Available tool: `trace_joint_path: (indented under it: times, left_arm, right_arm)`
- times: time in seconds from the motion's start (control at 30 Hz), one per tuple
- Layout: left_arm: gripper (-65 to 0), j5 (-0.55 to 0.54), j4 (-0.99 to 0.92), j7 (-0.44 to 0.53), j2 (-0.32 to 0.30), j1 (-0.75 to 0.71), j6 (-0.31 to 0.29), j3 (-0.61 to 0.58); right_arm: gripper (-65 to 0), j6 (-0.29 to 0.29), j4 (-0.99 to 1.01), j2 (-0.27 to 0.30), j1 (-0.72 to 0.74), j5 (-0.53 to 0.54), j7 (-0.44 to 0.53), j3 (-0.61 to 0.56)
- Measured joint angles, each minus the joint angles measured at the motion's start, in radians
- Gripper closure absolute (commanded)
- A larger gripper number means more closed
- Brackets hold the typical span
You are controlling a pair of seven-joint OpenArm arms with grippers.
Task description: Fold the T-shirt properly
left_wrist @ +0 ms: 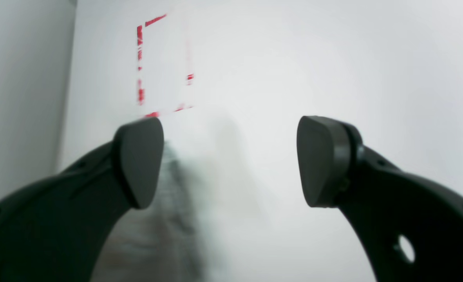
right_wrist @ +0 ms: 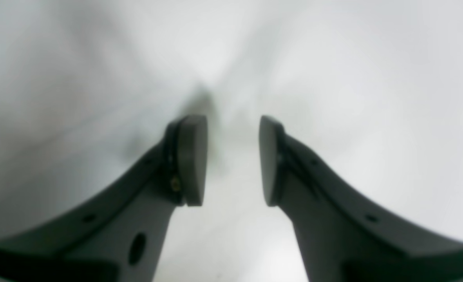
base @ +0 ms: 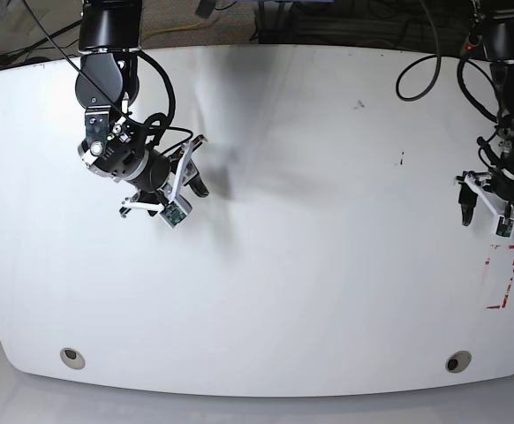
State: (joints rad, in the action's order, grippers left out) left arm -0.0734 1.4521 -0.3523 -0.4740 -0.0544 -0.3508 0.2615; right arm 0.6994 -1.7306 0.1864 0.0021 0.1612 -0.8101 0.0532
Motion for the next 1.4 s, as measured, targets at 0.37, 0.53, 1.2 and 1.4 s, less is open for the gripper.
trace_joint_path:
  times: [0.37,0.53,1.2,1.4]
  left_arm:
    - [-49.7,0.189,0.031,0.295,0.264,-0.032,0.192,-0.153]
    - [-49.7,0.19,0.043,0.334,0.297,-0.108,0.269,-0.206]
    - [-49.3,0.188,0.289,0.465,0.352,-0.555,0.342,-0.277]
    - [-49.2,0.188,0.396,0.461,0.349,-0.727,0.351,-0.272]
  right_arm:
    - [-20.1,0.008,0.124,-0.011,-0.037,-0.322,0.398,0.036]
    - [-20.1,-0.101,0.164,-0.01,-0.06,-0.334,0.55,0.1]
    - [-20.1,-0.22,0.092,-0.011,-0.424,-0.135,0.726,0.235]
    - [-20.1,-0.208,0.024,-0.017,-0.597,-0.055,0.729,0.283]
